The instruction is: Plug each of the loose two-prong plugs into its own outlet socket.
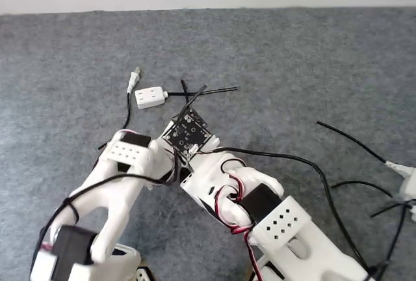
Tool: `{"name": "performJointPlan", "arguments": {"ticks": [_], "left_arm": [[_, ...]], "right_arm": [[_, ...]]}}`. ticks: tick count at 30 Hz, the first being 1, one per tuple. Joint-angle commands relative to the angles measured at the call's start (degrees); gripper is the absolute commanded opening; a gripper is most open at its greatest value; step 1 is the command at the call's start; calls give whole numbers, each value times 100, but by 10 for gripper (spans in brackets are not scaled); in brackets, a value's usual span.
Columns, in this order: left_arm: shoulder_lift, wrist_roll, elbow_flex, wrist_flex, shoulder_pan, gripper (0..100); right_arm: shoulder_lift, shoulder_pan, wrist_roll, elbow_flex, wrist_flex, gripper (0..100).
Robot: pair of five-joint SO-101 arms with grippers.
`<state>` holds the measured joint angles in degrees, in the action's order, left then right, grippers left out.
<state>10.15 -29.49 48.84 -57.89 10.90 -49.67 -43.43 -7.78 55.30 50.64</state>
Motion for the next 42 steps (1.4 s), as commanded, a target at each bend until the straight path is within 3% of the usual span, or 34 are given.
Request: {"name": "performJointPlan", "arguments": {"ticks": [1, 11, 23, 31, 42], "left_arm": [[695, 0, 268, 448, 44, 22], [1468, 2057, 1262, 2409, -9, 22], [1468, 2048, 1068, 2576, -466, 22], [1477, 2418, 989, 2585, -571, 22], [1477, 2418, 989, 2585, -642, 22]], "right_arm": [[-215, 163, -26, -44, 40, 8], [-224, 453, 246, -53, -22, 8], [48, 1745, 765, -211, -215, 8], [2378, 2501, 1020, -1776, 611, 8], [4488, 3257, 949, -2989, 655, 9]]}}
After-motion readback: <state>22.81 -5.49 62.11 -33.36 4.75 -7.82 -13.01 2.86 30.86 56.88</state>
